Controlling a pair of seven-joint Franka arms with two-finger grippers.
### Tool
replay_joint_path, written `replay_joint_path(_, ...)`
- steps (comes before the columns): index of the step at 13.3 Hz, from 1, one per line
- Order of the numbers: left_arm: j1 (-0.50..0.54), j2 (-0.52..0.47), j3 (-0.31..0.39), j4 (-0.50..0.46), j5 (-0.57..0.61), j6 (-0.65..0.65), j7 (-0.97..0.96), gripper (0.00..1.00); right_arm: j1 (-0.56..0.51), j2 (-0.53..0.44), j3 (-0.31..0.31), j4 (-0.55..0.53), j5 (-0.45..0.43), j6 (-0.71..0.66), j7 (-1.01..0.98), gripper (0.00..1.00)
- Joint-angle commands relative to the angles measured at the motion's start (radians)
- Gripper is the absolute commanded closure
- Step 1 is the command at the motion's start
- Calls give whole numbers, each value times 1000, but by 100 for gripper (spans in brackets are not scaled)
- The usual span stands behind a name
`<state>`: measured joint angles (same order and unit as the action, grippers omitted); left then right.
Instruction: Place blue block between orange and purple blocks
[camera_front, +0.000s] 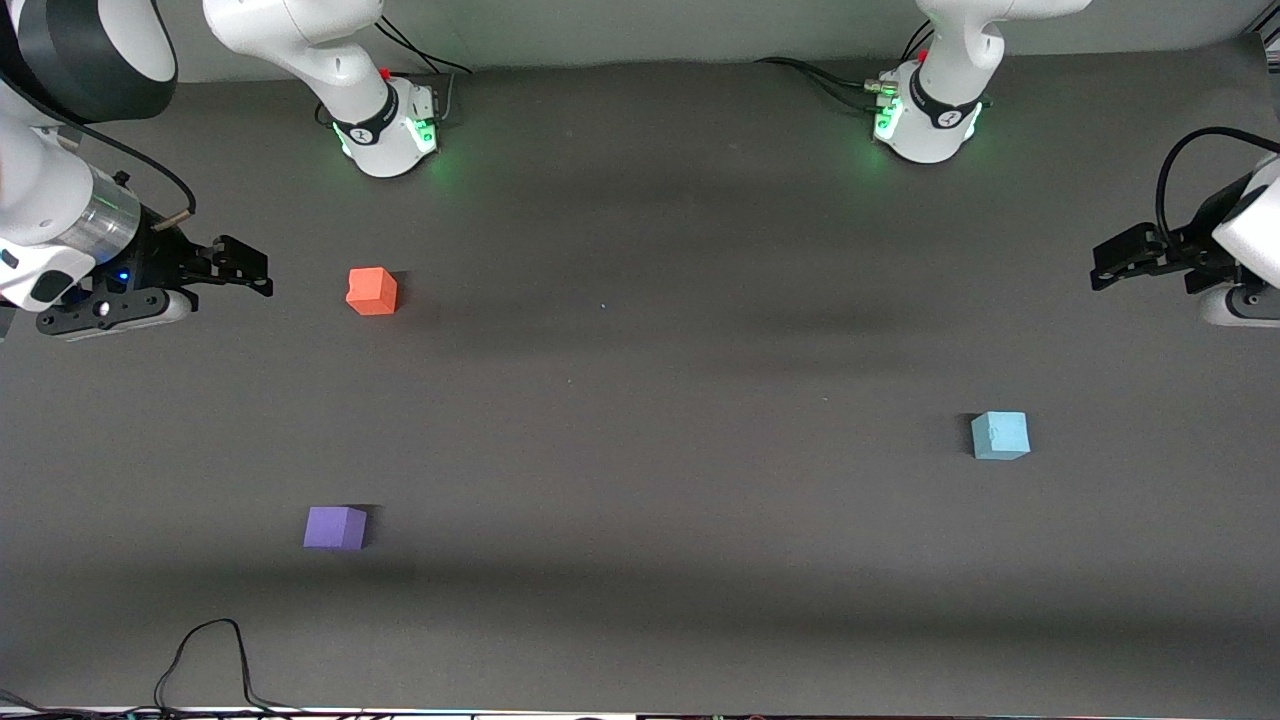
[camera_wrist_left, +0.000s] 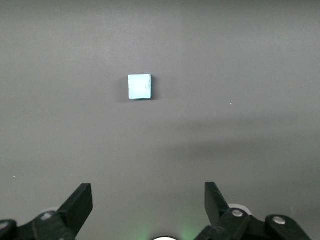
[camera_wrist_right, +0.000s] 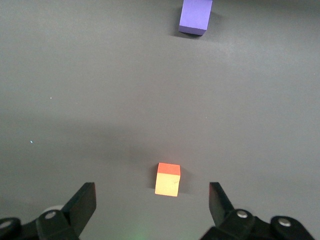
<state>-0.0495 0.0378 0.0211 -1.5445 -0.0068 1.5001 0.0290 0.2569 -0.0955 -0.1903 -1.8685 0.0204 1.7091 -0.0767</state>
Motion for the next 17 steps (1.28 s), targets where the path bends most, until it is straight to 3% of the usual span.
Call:
replay_joint_path(1, -4, -15, 3, 3, 8, -21, 0, 0, 10, 0, -6, 8, -5, 3, -17, 0)
replay_joint_path(9, 2, -1, 10, -2, 11, 5, 28, 0, 10, 2, -6, 6, -5, 4, -17, 0)
replay_joint_path(14, 34, 80, 13, -92, 21, 195, 92, 0, 10, 5, -6, 6, -7, 4, -17, 0)
replay_joint_path(17, 37, 180, 14, -156, 24, 360, 101, 0, 10, 5, -6, 6, -7, 6, -17, 0)
